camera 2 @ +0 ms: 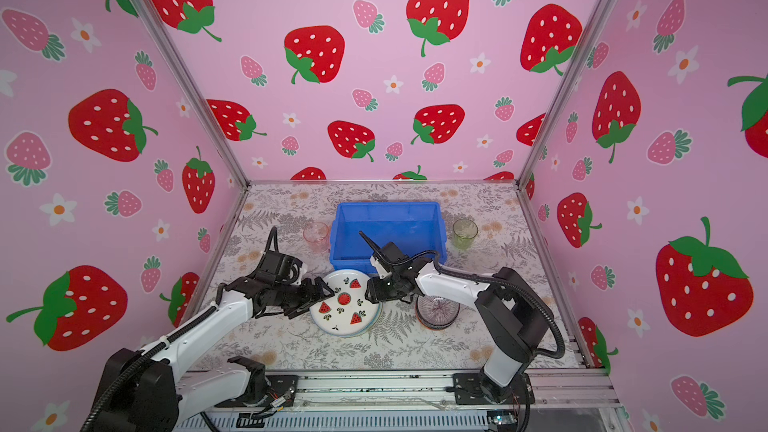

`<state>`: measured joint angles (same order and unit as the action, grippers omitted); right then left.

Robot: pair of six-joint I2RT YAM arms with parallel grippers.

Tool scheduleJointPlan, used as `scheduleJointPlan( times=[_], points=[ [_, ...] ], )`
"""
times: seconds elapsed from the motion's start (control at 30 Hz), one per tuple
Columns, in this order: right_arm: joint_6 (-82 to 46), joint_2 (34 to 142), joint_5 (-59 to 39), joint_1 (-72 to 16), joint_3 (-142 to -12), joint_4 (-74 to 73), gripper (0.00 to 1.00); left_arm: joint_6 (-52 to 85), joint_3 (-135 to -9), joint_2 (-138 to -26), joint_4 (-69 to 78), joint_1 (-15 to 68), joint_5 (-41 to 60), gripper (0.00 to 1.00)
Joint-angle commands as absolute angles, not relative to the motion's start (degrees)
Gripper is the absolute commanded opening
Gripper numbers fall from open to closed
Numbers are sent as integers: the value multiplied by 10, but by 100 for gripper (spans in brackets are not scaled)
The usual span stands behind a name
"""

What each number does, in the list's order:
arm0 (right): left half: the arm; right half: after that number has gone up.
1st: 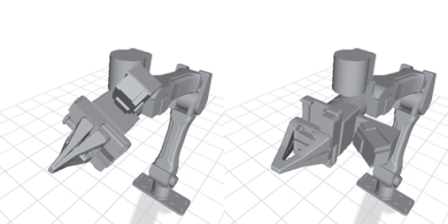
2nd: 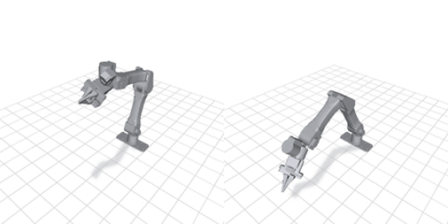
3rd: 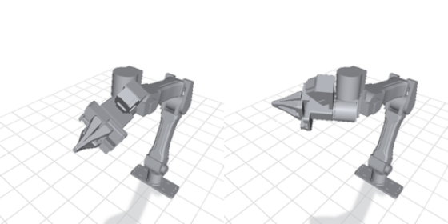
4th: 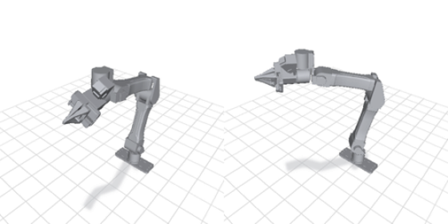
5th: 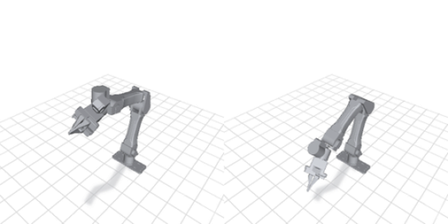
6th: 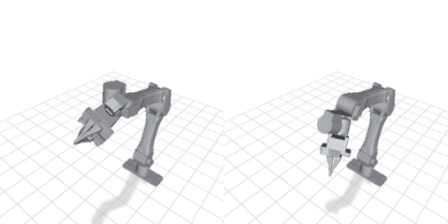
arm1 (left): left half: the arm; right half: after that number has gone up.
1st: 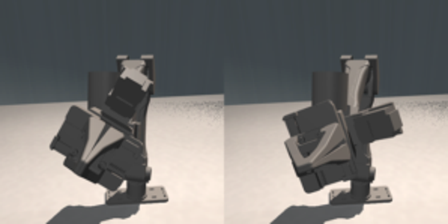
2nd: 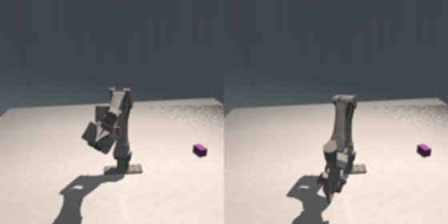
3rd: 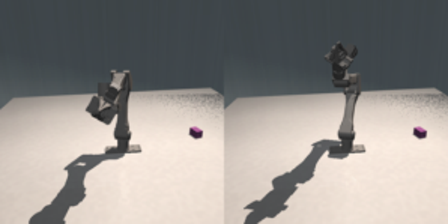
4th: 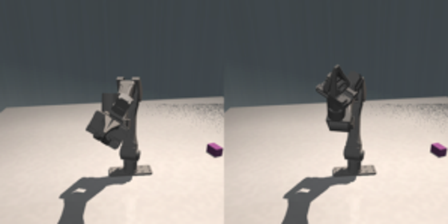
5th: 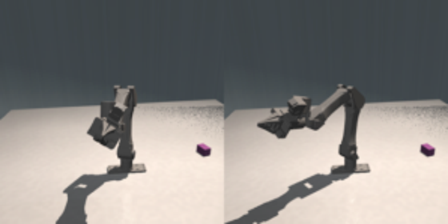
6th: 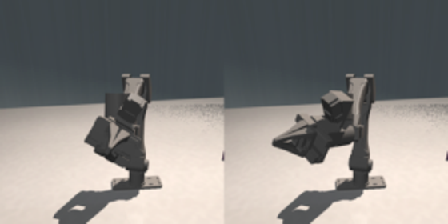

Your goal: Place the mixed dishes into the plastic bin

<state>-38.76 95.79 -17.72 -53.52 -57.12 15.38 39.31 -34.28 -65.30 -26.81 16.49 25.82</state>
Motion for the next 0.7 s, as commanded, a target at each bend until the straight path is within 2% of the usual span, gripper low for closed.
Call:
scheduleJointPlan(
  times=[0.0, 0.23, 0.53, 0.67],
  points=[
    [-392, 970, -203, -547, -581, 125, 52, 398, -331, -642, -250, 166, 274, 91],
    [-392, 982, -207, -553, -583, 119, 52, 409, -306, -619, -227, 166, 272, 85],
    [-389, 983, -201, -554, -584, 121, 52, 417, -296, -600, -231, 165, 266, 60],
    [-387, 985, -201, -554, -583, 121, 52, 419, -296, -591, -234, 163, 264, 54]
  ],
)
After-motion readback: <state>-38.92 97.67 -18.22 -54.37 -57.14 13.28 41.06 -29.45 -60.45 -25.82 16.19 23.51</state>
